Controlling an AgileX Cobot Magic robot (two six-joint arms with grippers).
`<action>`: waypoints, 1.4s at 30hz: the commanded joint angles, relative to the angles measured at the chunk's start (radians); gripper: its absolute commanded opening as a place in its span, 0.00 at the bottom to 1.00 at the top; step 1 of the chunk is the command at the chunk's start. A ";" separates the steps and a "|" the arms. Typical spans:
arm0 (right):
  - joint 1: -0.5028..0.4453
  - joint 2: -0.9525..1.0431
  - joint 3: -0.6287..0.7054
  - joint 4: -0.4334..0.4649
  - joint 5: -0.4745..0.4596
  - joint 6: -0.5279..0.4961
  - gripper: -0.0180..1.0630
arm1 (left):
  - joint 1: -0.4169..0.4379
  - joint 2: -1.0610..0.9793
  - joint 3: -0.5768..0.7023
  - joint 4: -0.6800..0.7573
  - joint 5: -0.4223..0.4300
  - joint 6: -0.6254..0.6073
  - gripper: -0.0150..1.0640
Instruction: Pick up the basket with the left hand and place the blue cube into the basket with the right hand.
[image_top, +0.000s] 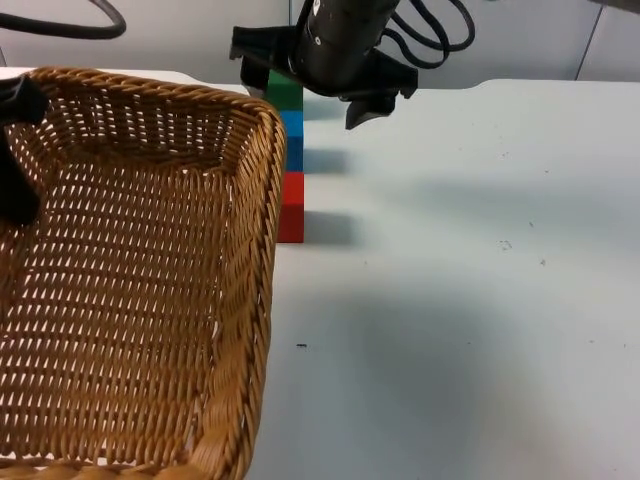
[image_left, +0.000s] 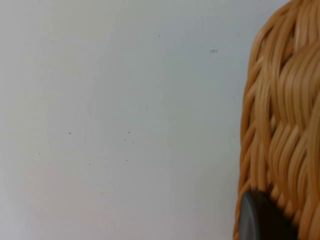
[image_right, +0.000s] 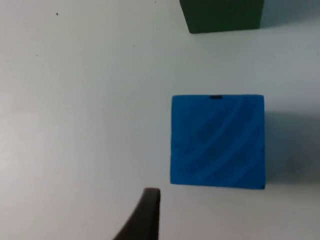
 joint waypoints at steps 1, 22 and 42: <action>0.004 0.014 -0.007 -0.011 -0.014 0.007 0.84 | 0.003 -0.005 -0.007 -0.028 0.014 0.001 0.01; 0.004 0.084 -0.007 -0.011 -0.172 -0.022 0.84 | 0.003 -0.005 -0.007 -0.032 0.024 0.003 0.01; 0.004 0.107 -0.007 -0.061 -0.223 -0.021 0.75 | 0.003 -0.005 -0.007 -0.054 0.026 0.030 0.01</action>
